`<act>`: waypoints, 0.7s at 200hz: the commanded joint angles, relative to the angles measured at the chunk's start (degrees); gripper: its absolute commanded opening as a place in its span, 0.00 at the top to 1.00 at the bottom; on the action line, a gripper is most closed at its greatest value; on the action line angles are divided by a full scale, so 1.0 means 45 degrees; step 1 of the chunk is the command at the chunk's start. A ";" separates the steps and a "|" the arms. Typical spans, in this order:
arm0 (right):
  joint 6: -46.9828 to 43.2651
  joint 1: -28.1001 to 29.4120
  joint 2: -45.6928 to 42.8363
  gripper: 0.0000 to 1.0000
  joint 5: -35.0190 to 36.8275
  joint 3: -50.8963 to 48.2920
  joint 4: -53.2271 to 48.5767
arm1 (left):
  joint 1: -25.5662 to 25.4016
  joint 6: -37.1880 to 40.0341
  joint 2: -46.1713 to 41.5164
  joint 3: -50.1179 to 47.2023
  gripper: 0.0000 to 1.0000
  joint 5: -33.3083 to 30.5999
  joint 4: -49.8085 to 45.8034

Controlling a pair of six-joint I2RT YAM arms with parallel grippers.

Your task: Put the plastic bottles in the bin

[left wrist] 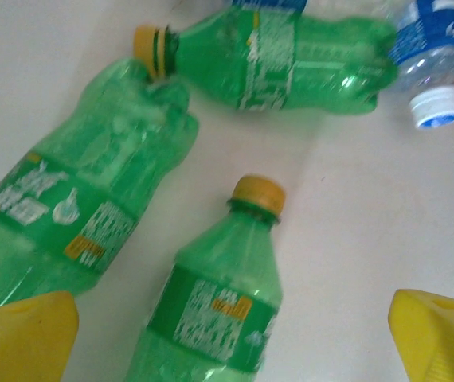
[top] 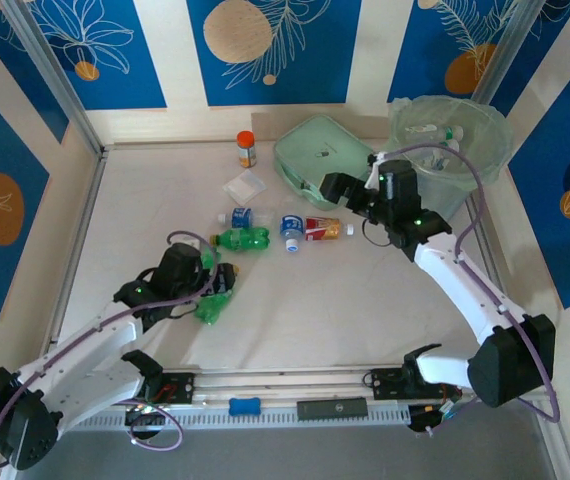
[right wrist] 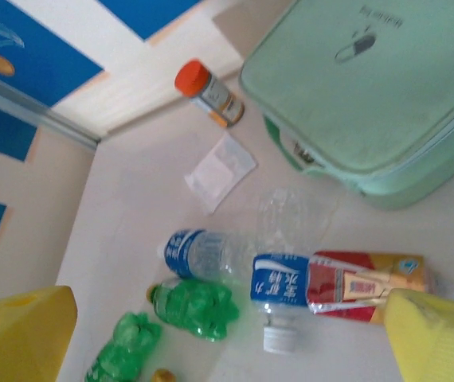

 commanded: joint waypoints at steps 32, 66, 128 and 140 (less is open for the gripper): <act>-0.0001 0.1553 0.0674 0.01 0.0946 -0.0034 0.0439 | 0.0134 0.0120 -0.0412 -0.0676 0.01 0.1596 -0.2137; 0.0277 0.2121 0.1392 0.01 0.1083 0.0049 0.0799 | 0.0117 0.0165 -0.0085 -0.1021 0.01 0.2255 -0.1901; 0.0565 0.2300 0.2000 0.01 0.0779 0.0216 0.0814 | 0.0028 0.0903 0.2209 -0.0913 0.01 0.3061 -0.0281; 0.0600 0.2303 0.1979 0.01 0.0799 0.0152 0.0803 | -0.0056 0.1104 0.2647 -0.0785 0.04 0.3128 -0.0169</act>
